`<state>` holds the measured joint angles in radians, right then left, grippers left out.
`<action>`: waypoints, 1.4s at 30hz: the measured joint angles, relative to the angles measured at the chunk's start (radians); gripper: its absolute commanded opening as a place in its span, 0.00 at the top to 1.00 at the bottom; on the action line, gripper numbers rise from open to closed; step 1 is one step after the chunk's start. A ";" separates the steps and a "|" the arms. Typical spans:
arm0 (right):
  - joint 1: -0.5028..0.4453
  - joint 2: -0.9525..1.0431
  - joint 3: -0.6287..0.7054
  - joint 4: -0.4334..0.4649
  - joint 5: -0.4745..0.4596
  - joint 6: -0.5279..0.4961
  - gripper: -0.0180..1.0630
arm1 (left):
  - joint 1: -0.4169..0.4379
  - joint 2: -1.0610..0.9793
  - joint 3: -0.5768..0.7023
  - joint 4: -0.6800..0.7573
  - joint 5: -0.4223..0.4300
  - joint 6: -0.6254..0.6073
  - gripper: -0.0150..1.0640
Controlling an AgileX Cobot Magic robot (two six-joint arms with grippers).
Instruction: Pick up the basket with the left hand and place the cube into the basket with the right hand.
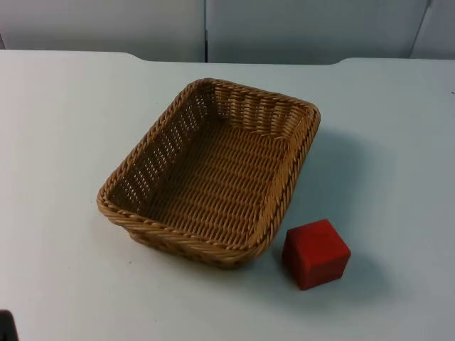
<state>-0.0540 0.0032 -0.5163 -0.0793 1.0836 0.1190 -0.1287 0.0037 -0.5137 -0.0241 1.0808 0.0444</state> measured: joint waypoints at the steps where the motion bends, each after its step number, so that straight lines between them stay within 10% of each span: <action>1: 0.000 0.000 0.000 0.000 0.000 0.000 0.99 | 0.000 0.000 0.000 -0.002 0.000 0.000 0.99; 6: 0.000 0.000 0.000 0.000 0.000 0.000 0.99 | 0.000 0.092 -0.050 -0.127 -0.058 0.016 0.99; 13: 0.000 0.000 0.000 0.002 0.000 0.000 0.99 | 0.000 0.785 -0.211 -0.427 -0.099 0.378 0.96; 16: 0.000 0.000 0.000 0.002 0.000 0.000 0.99 | 0.000 0.998 -0.301 -0.505 -0.101 0.482 0.86; 20: 0.000 0.000 0.000 0.002 0.000 0.000 0.99 | -0.002 1.270 -0.454 -0.606 -0.105 0.590 0.39; 22: 0.000 0.000 0.000 0.002 0.000 0.000 0.99 | -0.015 1.413 -0.559 -0.631 -0.112 0.629 0.34; 31: 0.000 0.000 0.000 0.002 0.000 0.000 0.99 | -0.093 1.811 -0.875 -0.511 -0.215 0.657 0.34; 42: 0.000 0.000 0.000 0.002 0.000 0.000 0.99 | -0.096 2.079 -0.907 -0.511 -0.302 0.659 0.34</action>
<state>-0.0540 0.0032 -0.5163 -0.0776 1.0836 0.1190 -0.2249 2.0827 -1.4212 -0.5352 0.7789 0.7032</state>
